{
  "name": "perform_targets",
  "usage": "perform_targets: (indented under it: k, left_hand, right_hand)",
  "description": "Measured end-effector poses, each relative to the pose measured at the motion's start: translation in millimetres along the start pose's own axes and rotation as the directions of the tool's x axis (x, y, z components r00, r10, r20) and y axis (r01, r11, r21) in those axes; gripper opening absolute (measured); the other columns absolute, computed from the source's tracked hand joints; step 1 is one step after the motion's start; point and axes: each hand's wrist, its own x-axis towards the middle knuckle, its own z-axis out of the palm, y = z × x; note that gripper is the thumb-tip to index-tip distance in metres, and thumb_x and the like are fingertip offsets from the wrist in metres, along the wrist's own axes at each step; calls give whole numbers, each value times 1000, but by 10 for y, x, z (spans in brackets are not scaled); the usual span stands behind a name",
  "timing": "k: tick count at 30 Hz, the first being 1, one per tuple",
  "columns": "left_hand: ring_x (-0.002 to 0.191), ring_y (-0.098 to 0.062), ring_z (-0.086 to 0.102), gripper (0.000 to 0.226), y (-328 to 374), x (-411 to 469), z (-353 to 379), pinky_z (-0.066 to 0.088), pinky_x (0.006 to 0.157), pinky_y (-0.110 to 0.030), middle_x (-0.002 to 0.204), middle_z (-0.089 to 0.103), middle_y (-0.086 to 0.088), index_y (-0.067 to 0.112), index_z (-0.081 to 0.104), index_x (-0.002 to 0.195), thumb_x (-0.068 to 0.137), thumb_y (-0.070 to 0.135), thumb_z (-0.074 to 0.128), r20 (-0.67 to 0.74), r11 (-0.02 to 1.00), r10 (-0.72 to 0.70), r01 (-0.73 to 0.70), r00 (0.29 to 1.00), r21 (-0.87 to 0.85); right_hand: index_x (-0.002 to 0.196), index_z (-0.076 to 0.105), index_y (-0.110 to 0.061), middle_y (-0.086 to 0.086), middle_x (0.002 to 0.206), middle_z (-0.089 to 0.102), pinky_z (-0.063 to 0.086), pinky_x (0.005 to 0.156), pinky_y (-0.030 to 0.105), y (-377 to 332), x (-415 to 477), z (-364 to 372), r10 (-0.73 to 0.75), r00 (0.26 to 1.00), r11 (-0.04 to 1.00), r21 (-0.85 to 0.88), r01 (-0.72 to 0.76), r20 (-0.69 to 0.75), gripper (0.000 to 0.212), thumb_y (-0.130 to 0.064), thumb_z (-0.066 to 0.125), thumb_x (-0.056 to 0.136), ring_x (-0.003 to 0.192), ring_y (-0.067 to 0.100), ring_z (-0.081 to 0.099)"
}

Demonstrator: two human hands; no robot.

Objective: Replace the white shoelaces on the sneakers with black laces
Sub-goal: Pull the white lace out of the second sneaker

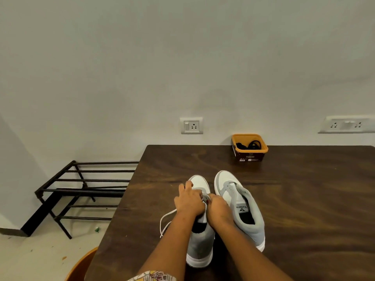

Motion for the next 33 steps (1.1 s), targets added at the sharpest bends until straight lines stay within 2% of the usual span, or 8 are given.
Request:
perform_targets:
  k: [3,6,11,17,23,26,30,33]
  left_hand:
    - [113,-25,40,19,-66,53,83,42,93,-32,119,46,-5,16,72,92,81,21,56,-58,923,-67,40,996,-383]
    - [80,-25,53,11,-116,11,61,43,68,-29,77,56,-8,17,60,56,65,11,61,-63,444,-366,114,928,-889]
    - [56,-19,42,34,-87,57,-226,39,54,-30,59,45,-5,11,48,63,92,25,59,111,-175,-652,-7,750,-985]
    - [59,-13,44,42,-215,254,-694,39,55,-25,72,53,-2,15,54,77,101,41,33,269,-379,-562,45,782,-924]
    - [99,-26,63,41,-507,136,-690,46,81,-35,138,44,0,29,37,142,102,35,34,228,-554,-429,-55,874,-831]
    - [138,-28,34,42,-496,109,-672,31,109,-42,153,31,-4,22,42,141,100,32,44,126,-290,-619,-76,775,-954]
    - [148,-18,1,24,-694,24,-560,-16,111,-50,158,18,5,18,69,108,96,28,50,-506,849,-318,3,802,-529]
    - [144,-19,21,22,-946,-17,-598,-13,112,-52,150,36,3,22,71,97,94,31,52,-449,978,-184,120,874,-169]
  right_hand:
    - [118,54,-15,7,120,59,47,96,35,-16,-13,29,7,999,999,-38,-8,-40,25,-23,39,100,110,25,58]
    - [124,50,-16,7,123,55,44,96,35,-22,-28,73,2,998,996,-85,-8,-64,27,-22,38,100,115,25,54]
    - [125,46,-19,5,124,54,46,93,35,-22,-52,89,15,998,995,-101,-22,-65,27,-22,40,99,115,25,54]
    - [131,40,-20,4,129,50,48,94,36,-68,-105,104,-4,998,982,-190,-9,-66,34,-24,46,98,118,24,54]
    - [128,40,-19,5,127,50,48,92,38,-86,-134,60,4,998,982,-186,-16,-64,30,-23,42,98,116,26,55]
    - [129,39,-19,5,128,49,48,91,37,-115,-149,60,-3,999,982,-190,-7,-53,31,-24,42,99,116,25,54]
    - [129,41,-19,5,130,50,49,92,36,-78,-155,57,28,997,988,-150,-39,-77,30,-23,41,99,116,25,55]
    - [131,40,-19,6,132,48,47,94,37,-77,-155,58,38,996,987,-155,-51,-82,31,-23,40,100,118,26,54]
